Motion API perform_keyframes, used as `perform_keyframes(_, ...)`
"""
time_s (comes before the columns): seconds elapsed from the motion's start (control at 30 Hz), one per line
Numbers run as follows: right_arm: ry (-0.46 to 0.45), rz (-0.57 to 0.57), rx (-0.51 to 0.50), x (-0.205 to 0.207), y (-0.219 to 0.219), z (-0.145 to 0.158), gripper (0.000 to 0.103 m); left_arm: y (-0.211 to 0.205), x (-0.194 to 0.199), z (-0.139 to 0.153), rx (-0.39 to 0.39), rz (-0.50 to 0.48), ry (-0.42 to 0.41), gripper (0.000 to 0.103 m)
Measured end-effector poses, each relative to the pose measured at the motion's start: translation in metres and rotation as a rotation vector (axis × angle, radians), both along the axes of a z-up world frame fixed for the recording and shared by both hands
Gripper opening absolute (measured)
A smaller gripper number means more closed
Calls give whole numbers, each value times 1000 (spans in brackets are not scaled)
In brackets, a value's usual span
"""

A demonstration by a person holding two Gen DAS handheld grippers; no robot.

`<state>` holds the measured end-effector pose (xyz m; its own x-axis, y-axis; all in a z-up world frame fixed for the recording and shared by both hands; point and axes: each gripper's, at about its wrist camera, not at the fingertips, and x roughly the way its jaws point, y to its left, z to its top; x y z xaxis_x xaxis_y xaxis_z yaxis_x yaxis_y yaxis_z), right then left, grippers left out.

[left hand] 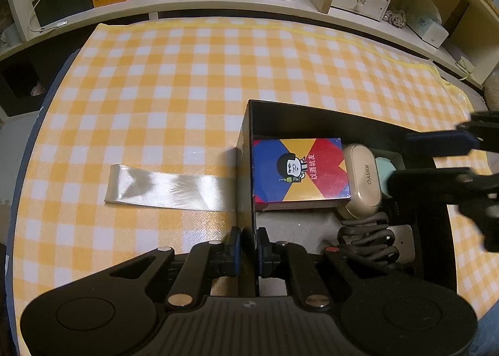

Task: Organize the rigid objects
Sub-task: 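Carry the card pack into the box beside the earbud case and release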

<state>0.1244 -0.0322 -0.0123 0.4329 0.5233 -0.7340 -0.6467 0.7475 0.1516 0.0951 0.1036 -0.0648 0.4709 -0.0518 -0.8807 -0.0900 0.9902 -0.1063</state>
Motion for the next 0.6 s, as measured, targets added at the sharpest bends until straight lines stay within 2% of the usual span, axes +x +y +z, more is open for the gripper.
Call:
perform_keyframes(0.3,57,-150,77,-22,-29,2,49,-3,2,1,7,0,0,10)
perform_keyframes(0.5,73,-264,112,-36,-56,3,60,-3,2,1,9,-2,-1,10)
perform_keyframes(0.6,66,-299,131,-40,-65,3,74,-4,2,1,6,3,2,10)
